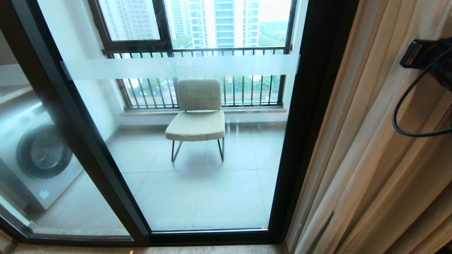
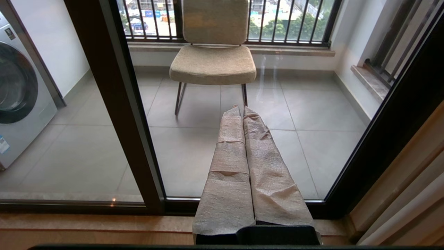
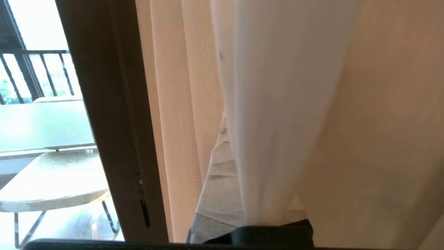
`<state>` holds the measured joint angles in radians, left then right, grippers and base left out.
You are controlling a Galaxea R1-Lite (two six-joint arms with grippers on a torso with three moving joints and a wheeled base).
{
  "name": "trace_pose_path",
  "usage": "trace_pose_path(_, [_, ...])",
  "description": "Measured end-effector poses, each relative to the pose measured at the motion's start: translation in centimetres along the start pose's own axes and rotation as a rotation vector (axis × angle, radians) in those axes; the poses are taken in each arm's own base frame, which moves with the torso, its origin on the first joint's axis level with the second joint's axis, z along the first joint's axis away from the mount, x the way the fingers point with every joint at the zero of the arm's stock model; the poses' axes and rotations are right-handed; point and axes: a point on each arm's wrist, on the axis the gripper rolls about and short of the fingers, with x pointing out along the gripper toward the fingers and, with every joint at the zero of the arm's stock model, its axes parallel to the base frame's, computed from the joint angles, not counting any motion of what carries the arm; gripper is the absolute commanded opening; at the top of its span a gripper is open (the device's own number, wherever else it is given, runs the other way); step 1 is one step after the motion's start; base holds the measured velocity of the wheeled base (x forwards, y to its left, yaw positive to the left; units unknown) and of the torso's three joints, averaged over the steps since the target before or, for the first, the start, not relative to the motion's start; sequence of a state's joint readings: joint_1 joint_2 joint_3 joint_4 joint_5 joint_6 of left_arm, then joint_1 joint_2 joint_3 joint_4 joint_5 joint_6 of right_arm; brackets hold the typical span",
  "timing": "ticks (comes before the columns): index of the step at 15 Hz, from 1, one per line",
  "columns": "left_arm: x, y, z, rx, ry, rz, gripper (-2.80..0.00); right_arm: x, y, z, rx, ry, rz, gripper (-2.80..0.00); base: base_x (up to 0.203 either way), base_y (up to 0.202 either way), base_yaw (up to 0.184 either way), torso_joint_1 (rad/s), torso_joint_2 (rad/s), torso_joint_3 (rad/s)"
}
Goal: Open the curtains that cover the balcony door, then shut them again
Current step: Close the inner curtains on both sides
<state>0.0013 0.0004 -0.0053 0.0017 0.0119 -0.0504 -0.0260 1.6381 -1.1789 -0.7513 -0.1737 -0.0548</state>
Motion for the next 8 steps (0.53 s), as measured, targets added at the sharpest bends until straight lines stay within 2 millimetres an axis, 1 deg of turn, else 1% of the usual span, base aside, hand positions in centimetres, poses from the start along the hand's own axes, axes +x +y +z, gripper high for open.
trace_pose_path(6, [0.0, 0.0, 0.0, 0.001, 0.000, 0.000, -2.80, 0.0, 1.6, 1.3, 0.019, -0.041, 0.048, -2.80, 0.000, 0.000, 0.000, 0.000, 0.00, 0.000])
trace_pose_path(8, [0.0, 0.0, 0.0, 0.000, 0.000, 0.000, -2.80, -0.1, 2.1, 1.4, 0.024, -0.044, 0.063, -2.80, 0.000, 0.000, 0.000, 0.000, 0.00, 0.000])
